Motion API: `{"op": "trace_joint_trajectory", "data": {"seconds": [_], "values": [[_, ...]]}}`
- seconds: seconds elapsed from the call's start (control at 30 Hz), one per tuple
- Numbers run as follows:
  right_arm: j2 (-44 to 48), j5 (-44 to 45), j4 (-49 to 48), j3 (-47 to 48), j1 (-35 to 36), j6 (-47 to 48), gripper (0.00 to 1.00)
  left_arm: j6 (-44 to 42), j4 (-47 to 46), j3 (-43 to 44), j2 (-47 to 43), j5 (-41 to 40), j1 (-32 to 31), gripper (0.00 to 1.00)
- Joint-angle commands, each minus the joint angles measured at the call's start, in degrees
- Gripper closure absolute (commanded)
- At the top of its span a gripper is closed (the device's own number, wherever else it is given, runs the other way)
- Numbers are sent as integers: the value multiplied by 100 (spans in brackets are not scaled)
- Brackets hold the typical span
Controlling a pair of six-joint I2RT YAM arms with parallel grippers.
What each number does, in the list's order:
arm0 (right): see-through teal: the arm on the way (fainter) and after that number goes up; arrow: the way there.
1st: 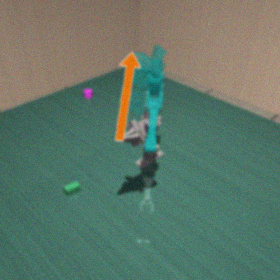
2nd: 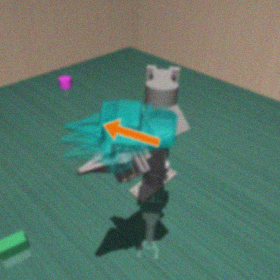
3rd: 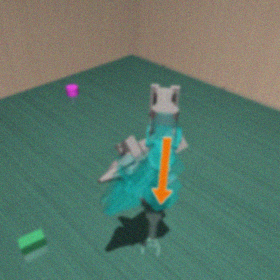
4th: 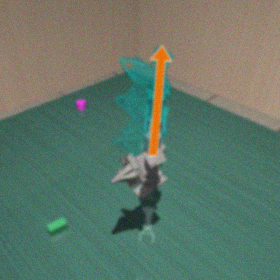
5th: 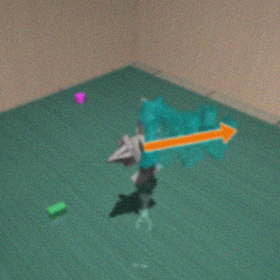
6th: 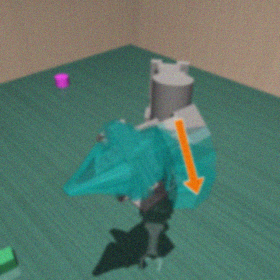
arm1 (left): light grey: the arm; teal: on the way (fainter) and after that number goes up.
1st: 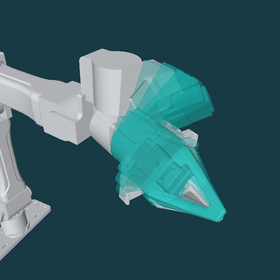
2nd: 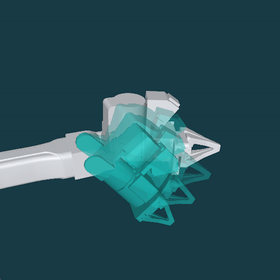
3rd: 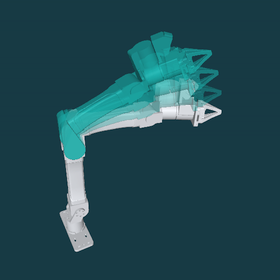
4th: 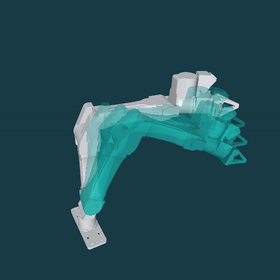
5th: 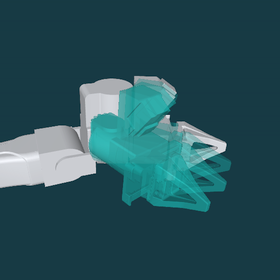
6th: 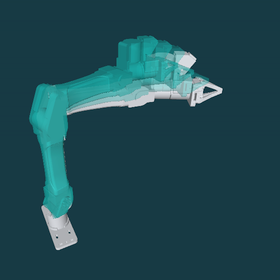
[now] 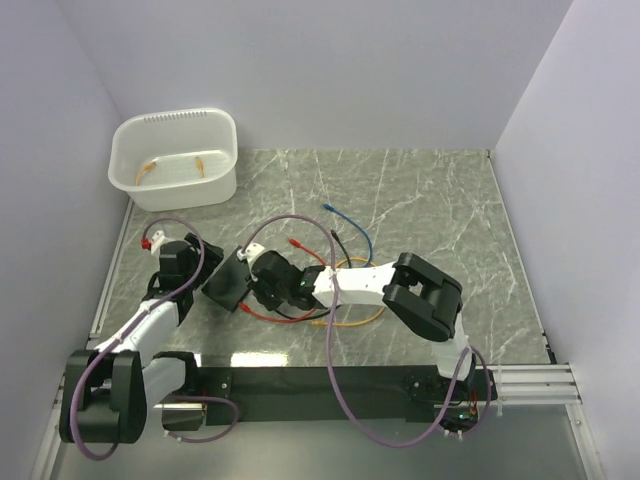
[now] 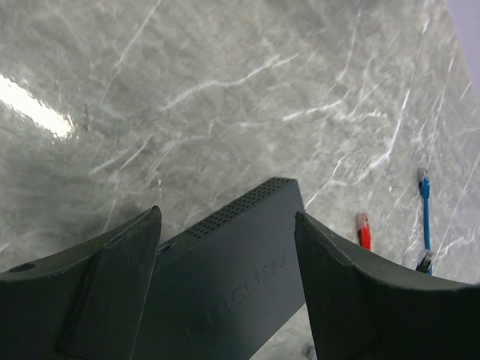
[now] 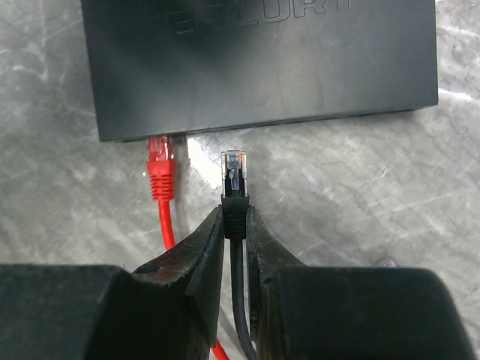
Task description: Insert the plug into the switch port
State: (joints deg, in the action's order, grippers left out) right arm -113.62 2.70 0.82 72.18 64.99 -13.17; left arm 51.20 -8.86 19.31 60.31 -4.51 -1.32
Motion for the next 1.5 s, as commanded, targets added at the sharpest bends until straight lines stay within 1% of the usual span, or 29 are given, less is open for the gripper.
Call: {"op": "trace_joint_trajectory", "data": {"seconds": [0.0, 0.23, 0.6, 0.93, 1.27, 1.47], "values": [[-98, 187, 208, 357, 40, 86, 100, 135, -317, -50, 138, 310, 53, 23], [-204, 187, 252, 437, 119, 122, 100, 373, -678, -419, 68, 724, 44, 25], [-318, 222, 392, 613, 286, 236, 100, 417, -546, -595, -283, 750, 53, 26], [-415, 380, 533, 727, 295, 253, 100, 259, -537, -420, -117, 680, 53, 28], [-494, 530, 577, 894, 295, 245, 100, 74, -967, -402, 287, 847, 53, 27], [-555, 565, 577, 973, 304, 271, 100, -13, -1073, -393, 446, 987, 44, 28]]}}
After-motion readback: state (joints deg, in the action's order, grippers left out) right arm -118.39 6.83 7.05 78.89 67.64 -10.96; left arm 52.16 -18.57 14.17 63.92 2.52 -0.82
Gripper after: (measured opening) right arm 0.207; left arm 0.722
